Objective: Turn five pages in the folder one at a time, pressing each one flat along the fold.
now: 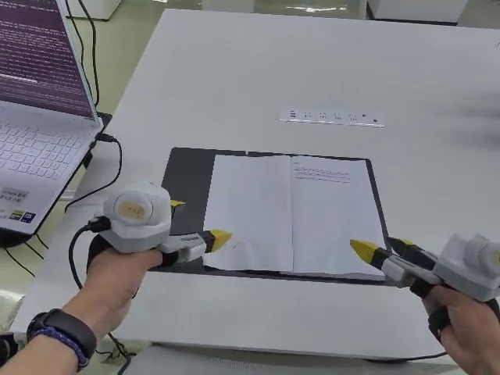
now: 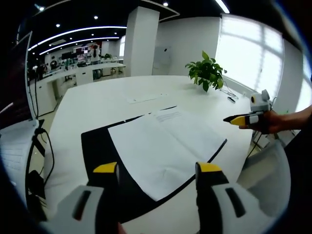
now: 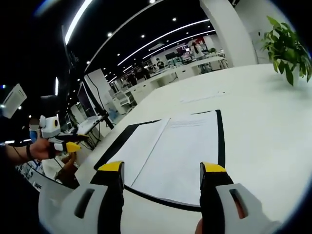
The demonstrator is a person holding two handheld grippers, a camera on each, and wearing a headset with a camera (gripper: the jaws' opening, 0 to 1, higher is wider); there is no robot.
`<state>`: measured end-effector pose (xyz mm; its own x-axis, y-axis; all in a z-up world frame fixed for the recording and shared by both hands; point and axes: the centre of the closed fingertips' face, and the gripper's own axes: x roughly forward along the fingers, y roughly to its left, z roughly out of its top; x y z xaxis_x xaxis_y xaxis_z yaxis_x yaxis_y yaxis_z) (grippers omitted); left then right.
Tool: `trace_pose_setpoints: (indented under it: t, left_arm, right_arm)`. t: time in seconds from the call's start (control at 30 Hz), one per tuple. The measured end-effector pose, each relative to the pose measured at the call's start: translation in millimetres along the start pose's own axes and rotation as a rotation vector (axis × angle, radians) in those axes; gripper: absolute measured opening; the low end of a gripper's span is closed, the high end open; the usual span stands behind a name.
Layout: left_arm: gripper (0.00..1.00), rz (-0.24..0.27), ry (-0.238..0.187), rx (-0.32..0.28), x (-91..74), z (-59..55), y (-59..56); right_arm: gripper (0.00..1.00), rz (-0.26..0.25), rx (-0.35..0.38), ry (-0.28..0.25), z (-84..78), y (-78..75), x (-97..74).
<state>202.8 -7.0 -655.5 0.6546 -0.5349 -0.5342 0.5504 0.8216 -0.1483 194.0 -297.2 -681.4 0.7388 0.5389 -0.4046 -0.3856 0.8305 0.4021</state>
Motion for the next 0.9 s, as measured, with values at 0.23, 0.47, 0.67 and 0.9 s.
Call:
trace_pose_setpoints:
  t: [0.23,0.47,0.67,0.9]
  left_arm:
    - [0.66,0.001,-0.02,0.009,-13.9,4.0,2.7]
    - [0.67,0.013,-0.03,-0.006,-30.6,-4.5,-2.0]
    - [0.67,0.032,-0.005,-0.003,-43.4,-16.7,-8.5]
    - [0.67,0.046,0.001,-0.02,-49.7,-17.2,-12.2]
  right_arm:
    - [0.63,-0.023,-0.116,0.044,-1.6,1.3,-17.4]
    - [0.65,-0.039,-0.103,0.003,7.4,0.8,-36.0]
    - [0.66,-0.047,-0.074,0.005,-3.1,1.5,-49.4]
    - [0.67,-0.051,-0.074,0.03,-14.1,2.4,-57.6]
